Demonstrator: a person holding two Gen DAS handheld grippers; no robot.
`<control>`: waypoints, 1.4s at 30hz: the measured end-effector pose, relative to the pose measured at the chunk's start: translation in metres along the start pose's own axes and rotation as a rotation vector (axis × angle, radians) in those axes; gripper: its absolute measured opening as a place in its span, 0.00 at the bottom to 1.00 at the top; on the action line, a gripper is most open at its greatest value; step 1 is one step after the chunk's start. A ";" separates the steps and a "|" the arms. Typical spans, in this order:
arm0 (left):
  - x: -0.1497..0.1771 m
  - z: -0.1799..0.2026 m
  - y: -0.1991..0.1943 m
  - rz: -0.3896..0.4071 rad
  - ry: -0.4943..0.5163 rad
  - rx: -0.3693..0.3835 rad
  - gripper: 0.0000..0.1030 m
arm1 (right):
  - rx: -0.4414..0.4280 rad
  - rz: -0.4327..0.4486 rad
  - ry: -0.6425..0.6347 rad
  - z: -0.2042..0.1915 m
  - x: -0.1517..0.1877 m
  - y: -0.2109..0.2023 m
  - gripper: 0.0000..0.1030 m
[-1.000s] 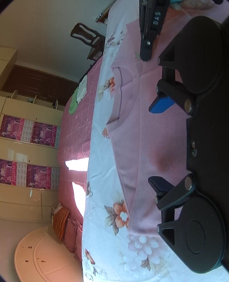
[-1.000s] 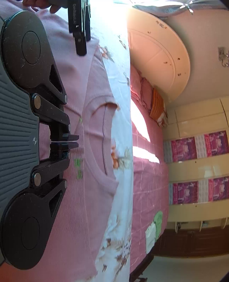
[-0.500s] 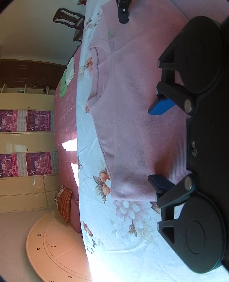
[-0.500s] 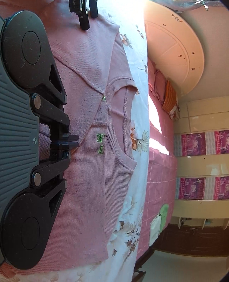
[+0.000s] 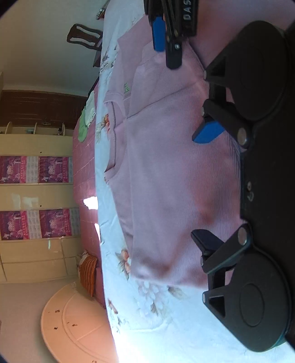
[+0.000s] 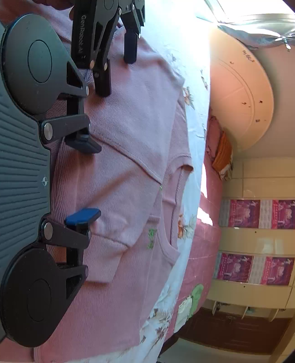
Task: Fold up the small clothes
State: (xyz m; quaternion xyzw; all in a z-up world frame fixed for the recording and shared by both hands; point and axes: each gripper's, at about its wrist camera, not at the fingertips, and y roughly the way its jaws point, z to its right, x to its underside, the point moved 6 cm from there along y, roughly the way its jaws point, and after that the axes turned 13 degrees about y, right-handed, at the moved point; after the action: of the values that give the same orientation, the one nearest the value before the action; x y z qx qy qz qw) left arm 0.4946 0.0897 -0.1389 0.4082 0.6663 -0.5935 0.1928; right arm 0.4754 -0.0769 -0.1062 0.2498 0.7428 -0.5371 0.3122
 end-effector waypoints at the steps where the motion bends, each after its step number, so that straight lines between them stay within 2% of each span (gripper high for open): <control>1: 0.004 -0.007 -0.002 -0.007 -0.012 -0.011 0.82 | 0.032 0.011 0.006 0.010 0.001 -0.005 0.50; 3: 0.022 -0.021 0.006 -0.081 -0.062 0.000 0.84 | 0.074 -0.020 0.032 0.032 0.010 -0.005 0.50; 5: 0.031 -0.028 0.005 -0.042 -0.100 0.030 0.84 | 0.036 -0.025 0.092 0.048 0.016 -0.006 0.51; 7: 0.029 -0.026 0.004 -0.054 -0.078 0.012 0.84 | 0.040 -0.021 0.076 0.046 0.017 -0.007 0.52; 9: 0.021 -0.023 -0.007 -0.042 -0.084 -0.018 0.77 | 0.046 -0.017 0.080 0.043 0.013 -0.010 0.52; 11: 0.021 -0.020 -0.013 -0.031 -0.073 -0.029 0.82 | 0.036 0.025 0.108 0.043 0.009 -0.023 0.52; 12: 0.028 -0.019 -0.008 -0.068 -0.077 -0.019 0.83 | 0.035 0.015 0.112 0.045 0.011 -0.023 0.52; 13: 0.034 -0.018 -0.005 -0.069 -0.087 -0.009 0.84 | 0.027 -0.029 0.128 0.049 0.020 -0.017 0.52; 17: 0.027 -0.021 -0.011 -0.063 -0.098 -0.026 0.81 | 0.009 -0.020 0.131 0.050 0.018 -0.023 0.52; 19: 0.027 -0.019 -0.010 -0.067 -0.083 -0.038 0.83 | 0.003 0.013 0.135 0.052 0.014 -0.030 0.52; 20: 0.032 -0.018 -0.005 -0.090 -0.086 -0.031 0.84 | 0.006 -0.001 0.136 0.054 0.017 -0.028 0.52; 21: 0.035 -0.018 -0.004 -0.075 -0.094 -0.030 0.86 | -0.002 -0.034 0.150 0.057 0.022 -0.023 0.52; 24: 0.034 -0.017 -0.004 -0.074 -0.097 -0.036 0.87 | -0.026 -0.034 0.167 0.060 0.022 -0.024 0.52; 26: 0.035 -0.017 -0.004 -0.075 -0.098 -0.038 0.87 | -0.027 -0.005 0.187 0.064 0.018 -0.034 0.52; 28: 0.036 -0.016 -0.005 -0.071 -0.094 -0.046 0.87 | 0.020 0.052 0.201 0.079 0.014 -0.046 0.52; 30: 0.037 -0.015 -0.006 -0.063 -0.095 -0.053 0.88 | 0.116 0.103 0.257 0.113 0.014 -0.057 0.52; 31: 0.038 -0.015 -0.006 -0.061 -0.096 -0.056 0.88 | 0.173 0.095 0.301 0.135 0.017 -0.059 0.52; 32: 0.038 -0.015 -0.006 -0.060 -0.098 -0.059 0.88 | 0.201 0.064 0.334 0.154 0.022 -0.058 0.43; 33: 0.038 -0.014 -0.007 -0.063 -0.101 -0.062 0.88 | 0.157 0.064 0.348 0.166 0.025 -0.062 0.35; 35: 0.035 -0.014 -0.010 -0.087 -0.112 -0.076 0.88 | 0.117 0.034 0.321 0.169 0.021 -0.071 0.35; 38: 0.036 -0.007 -0.015 -0.097 -0.117 -0.097 0.88 | 0.106 0.127 0.330 0.178 0.010 -0.092 0.36; 39: 0.040 -0.004 -0.013 -0.119 -0.120 -0.095 0.89 | 0.109 0.117 0.341 0.184 0.010 -0.090 0.36; 40: 0.042 -0.002 -0.014 -0.111 -0.130 -0.107 0.89 | 0.114 0.045 0.359 0.189 0.015 -0.079 0.36; 41: 0.043 -0.001 -0.015 -0.114 -0.140 -0.115 0.90 | 0.087 0.011 0.344 0.188 0.019 -0.072 0.35; 42: 0.042 -0.001 -0.015 -0.124 -0.152 -0.121 0.90 | 0.093 0.021 0.295 0.182 0.019 -0.071 0.37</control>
State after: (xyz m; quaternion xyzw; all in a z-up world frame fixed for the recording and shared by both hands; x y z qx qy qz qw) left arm 0.4581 0.1041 -0.1608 0.3075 0.7084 -0.5922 0.2298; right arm 0.4478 -0.2714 -0.1164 0.3479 0.7524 -0.5249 0.1933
